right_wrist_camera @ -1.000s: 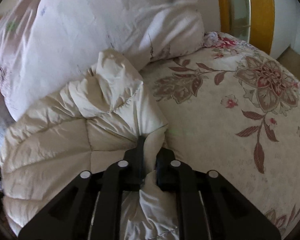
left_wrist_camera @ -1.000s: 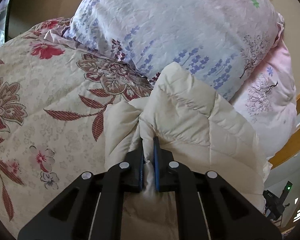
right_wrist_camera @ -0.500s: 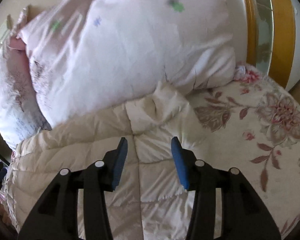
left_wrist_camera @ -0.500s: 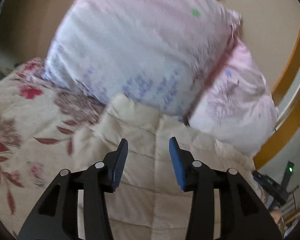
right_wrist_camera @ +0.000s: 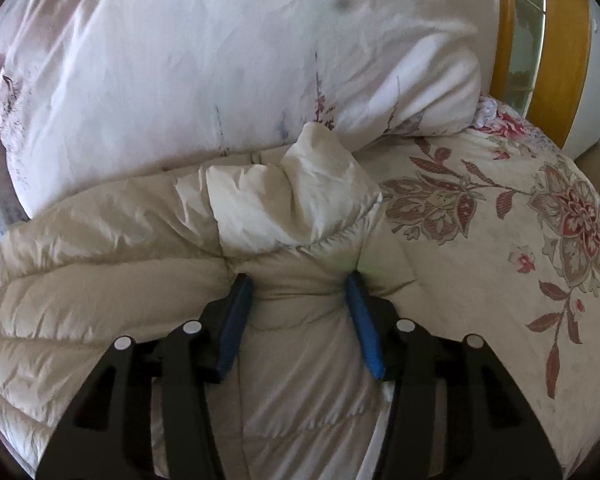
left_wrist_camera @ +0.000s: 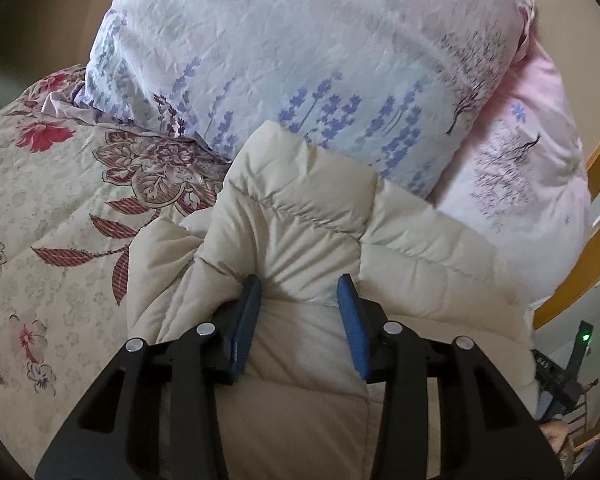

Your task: Fold large clothes

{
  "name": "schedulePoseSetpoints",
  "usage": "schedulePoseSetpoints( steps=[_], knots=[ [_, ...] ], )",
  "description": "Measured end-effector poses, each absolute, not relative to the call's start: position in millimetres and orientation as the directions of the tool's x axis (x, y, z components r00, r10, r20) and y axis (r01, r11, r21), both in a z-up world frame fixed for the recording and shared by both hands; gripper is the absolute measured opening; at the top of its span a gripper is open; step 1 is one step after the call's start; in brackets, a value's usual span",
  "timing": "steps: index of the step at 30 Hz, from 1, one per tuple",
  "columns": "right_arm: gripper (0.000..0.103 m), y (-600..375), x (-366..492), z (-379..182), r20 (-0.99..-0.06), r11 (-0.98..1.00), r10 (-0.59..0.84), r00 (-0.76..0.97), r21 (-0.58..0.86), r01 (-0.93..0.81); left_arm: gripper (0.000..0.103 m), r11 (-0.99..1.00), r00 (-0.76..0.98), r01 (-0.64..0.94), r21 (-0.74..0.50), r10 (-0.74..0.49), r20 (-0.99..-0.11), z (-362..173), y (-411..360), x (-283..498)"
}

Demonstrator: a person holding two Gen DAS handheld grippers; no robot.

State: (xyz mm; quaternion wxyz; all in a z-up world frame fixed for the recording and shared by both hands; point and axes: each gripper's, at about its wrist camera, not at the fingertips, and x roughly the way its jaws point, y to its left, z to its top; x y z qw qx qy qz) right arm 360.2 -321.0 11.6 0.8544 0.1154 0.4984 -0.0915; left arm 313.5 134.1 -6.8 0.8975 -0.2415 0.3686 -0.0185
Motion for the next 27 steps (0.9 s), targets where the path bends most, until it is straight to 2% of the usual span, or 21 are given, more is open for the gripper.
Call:
schedulePoseSetpoints(
  steps=[7,9,10,12,14,17,19,23,27],
  knots=[
    [0.051,-344.1,348.9,13.0,-0.872,0.914,0.052,0.487,0.238,0.328,0.042,0.851,0.713,-0.163,-0.498,-0.247,-0.656,-10.3,139.3,312.5],
    [0.051,-356.5,327.9,25.8,-0.865,0.897,0.026,0.502,0.241,0.370,0.043,0.843,0.718,-0.148,-0.518,-0.268,-0.642,-3.7,147.2,297.0],
    [0.052,-361.2,320.4,30.7,-0.862,0.894,0.003,0.507,0.230,0.386,0.046,0.847,0.722,-0.148,-0.511,-0.261,-0.641,1.5,152.0,286.4],
    [0.063,-373.0,295.6,45.1,-0.853,0.871,-0.053,0.519,0.215,0.442,0.053,0.845,0.734,-0.142,-0.515,-0.259,-0.628,8.7,161.3,270.4],
    [0.062,-382.6,275.6,53.7,-0.837,0.850,-0.034,0.546,0.264,0.457,0.056,0.844,0.744,-0.142,-0.517,-0.254,-0.618,14.6,173.3,253.8],
    [0.053,-379.2,251.2,67.7,-0.793,0.869,0.011,0.610,0.310,0.386,0.057,0.840,0.760,-0.089,-0.534,-0.289,-0.582,23.6,181.3,233.7],
    [0.053,-367.2,242.1,72.3,-0.777,0.892,0.052,0.627,0.319,0.320,0.057,0.847,0.766,-0.050,-0.529,-0.307,-0.564,26.3,178.6,223.2],
    [0.053,-348.7,253.8,52.8,-0.843,0.912,0.081,0.531,0.278,0.302,0.060,0.867,0.730,-0.053,-0.496,-0.306,-0.611,14.5,162.7,226.5],
    [0.059,-340.5,270.2,31.8,-0.890,0.926,0.065,0.452,0.222,0.304,0.060,0.862,0.690,-0.100,-0.497,-0.300,-0.659,-6.6,158.8,238.2]
  ],
)
